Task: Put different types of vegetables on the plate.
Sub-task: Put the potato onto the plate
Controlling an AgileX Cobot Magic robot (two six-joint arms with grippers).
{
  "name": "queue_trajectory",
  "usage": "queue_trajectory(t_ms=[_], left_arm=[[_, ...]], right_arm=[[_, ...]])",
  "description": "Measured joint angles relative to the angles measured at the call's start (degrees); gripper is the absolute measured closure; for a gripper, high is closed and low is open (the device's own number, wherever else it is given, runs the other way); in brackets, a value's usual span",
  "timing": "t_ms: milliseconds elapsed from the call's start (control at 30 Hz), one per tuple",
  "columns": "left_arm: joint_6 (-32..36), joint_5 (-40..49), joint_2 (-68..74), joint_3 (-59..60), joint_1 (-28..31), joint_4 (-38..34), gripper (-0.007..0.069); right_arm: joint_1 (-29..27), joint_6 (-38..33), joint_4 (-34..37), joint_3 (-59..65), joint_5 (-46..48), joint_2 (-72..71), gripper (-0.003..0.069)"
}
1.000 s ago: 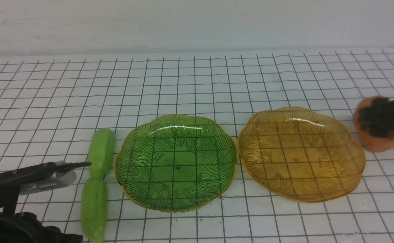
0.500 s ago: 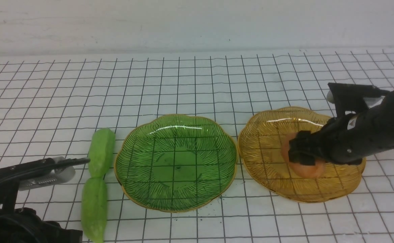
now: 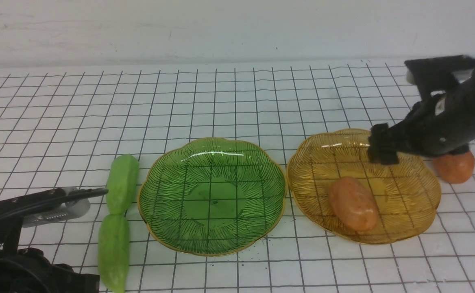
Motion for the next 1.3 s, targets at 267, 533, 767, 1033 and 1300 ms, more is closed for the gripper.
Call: queue_trajectory(t_ms=[267, 533, 767, 1033, 1300], left_arm=[[0.00, -0.11, 0.08, 0.00, -0.11, 0.00, 0.0611], [0.00, -0.11, 0.08, 0.00, -0.11, 0.00, 0.0611], [0.00, -0.11, 0.08, 0.00, -0.11, 0.00, 0.0611], [0.00, -0.11, 0.08, 0.00, -0.11, 0.00, 0.0611], [0.00, -0.11, 0.08, 0.00, -0.11, 0.00, 0.0611]], right_arm=[[-11.24, 19.71, -17.99, -1.11, -3.79, 5.90, -0.0017], [-11.69, 22.05, -22.57, -1.11, -8.40, 13.24, 0.0013], [-11.69, 26.35, -28.18, -1.11, -9.29, 16.90, 0.0034], [-11.69, 29.01, -32.48, -1.12, -9.71, 17.10, 0.0133], [-11.69, 29.20, -31.86, -1.29, -9.33, 17.10, 0.0340]])
